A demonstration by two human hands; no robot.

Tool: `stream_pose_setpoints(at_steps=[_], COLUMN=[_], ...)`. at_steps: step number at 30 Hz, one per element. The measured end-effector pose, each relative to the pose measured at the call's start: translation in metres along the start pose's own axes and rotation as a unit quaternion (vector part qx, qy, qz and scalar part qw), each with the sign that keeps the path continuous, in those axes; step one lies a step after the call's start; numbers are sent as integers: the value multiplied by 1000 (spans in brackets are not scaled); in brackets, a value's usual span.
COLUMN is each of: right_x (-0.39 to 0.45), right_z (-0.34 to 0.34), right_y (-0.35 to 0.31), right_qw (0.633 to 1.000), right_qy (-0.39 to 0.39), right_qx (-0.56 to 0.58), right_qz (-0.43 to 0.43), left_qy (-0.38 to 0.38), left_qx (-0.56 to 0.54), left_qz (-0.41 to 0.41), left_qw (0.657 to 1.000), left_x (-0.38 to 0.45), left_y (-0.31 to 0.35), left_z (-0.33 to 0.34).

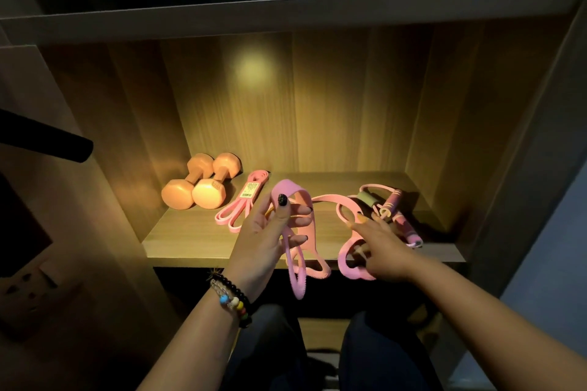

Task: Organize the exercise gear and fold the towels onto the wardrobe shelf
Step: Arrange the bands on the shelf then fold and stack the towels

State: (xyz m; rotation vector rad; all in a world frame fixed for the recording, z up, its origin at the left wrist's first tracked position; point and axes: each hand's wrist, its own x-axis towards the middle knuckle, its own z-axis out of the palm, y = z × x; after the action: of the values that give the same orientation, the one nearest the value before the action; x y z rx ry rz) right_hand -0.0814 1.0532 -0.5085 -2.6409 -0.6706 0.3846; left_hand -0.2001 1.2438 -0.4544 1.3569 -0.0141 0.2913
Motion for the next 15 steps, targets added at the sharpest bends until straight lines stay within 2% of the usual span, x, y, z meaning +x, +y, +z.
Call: stream_pose_setpoints(at_steps=[4,8,15], right_x=[-26,-35,-42], right_z=[-1,2,-4], right_y=[-33,-56,-52], right_qw=[983,940,945], right_qy=[-1,15,15], right_qx=[158,305,301], right_qz=[-97,-155,-130], left_qy=[-13,-21,59], left_qx=[-27,-33,-8], left_qz=[-3,-3,-34], left_qw=[1000,999,998], left_x=[-3,-4,-14], left_y=[4,10,-8], left_z=[2,4,-12])
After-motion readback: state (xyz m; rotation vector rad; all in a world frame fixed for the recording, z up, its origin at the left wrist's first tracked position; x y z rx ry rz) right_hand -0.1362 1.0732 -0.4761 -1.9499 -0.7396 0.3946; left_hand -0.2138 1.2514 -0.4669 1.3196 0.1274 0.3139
